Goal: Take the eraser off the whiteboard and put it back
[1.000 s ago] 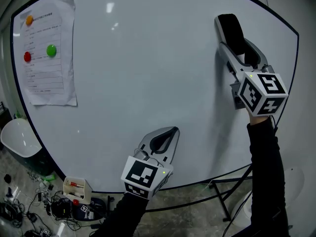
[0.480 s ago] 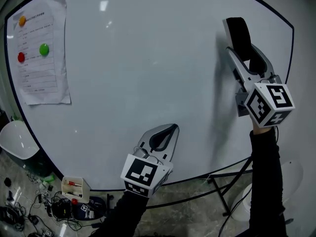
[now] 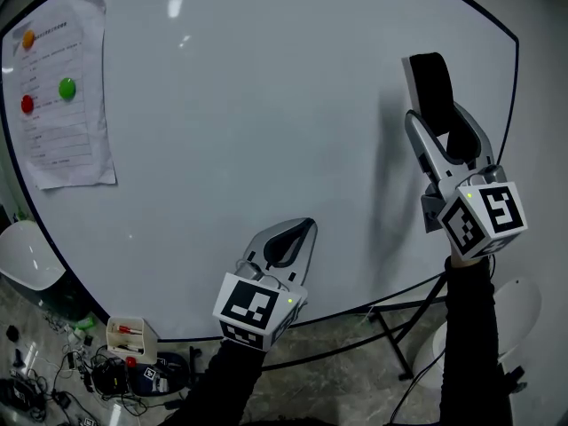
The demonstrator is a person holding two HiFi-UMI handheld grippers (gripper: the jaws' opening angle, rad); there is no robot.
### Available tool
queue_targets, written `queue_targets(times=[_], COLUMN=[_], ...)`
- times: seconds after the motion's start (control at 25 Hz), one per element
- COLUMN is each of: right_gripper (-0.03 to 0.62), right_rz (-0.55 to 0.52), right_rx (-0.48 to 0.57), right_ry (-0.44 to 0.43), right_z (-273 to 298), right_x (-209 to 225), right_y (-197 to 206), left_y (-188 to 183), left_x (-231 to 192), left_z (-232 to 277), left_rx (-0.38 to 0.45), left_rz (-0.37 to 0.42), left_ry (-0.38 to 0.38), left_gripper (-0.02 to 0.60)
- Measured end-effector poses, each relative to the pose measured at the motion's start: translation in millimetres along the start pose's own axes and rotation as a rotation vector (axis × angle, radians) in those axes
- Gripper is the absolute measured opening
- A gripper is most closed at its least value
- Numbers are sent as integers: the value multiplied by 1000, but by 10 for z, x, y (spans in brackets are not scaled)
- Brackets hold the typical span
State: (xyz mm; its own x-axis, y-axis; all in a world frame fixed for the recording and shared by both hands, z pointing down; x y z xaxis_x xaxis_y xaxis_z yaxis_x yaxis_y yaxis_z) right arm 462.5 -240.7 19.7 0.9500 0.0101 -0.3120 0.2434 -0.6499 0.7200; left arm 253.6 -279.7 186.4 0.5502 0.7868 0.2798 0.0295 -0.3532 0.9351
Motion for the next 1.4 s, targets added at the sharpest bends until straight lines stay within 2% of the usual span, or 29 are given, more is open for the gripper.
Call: queue_targets(times=[0.4, 0.72, 1.04, 1.2, 1.4], right_gripper=[281, 281, 281, 281, 281], right_rz=[24, 27, 41, 61, 64], right_rx=[-9, -16, -28, -33, -25], right_ry=[16, 4, 12, 18, 11], right_z=[-130, -135, -135, -128, -124], right_x=[7, -49, -35, -8, -17], right_y=[41, 72, 131, 156, 172], left_y=[37, 8, 19, -17, -1], left_x=[62, 101, 111, 100, 74], left_z=[43, 61, 67, 56, 40], left_rx=[-13, -31, -23, -3, 5], left_rz=[-10, 35, 27, 47, 21], left_ry=[18, 26, 34, 6, -1], left_gripper=[6, 5, 6, 6, 6])
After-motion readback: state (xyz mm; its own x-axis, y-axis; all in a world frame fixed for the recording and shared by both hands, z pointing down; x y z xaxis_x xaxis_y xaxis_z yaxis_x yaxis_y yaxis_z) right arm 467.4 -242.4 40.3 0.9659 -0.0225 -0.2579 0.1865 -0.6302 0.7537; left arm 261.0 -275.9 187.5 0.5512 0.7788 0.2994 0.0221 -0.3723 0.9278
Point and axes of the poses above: the fingertips, and each gripper's own axes: z forward along the fingers, x to its right, y out of its underside, the point moved 6 cm from there along -z, backward along the fingers, and after that the axes turned 7 degrees about y, right-handed, at the moved point
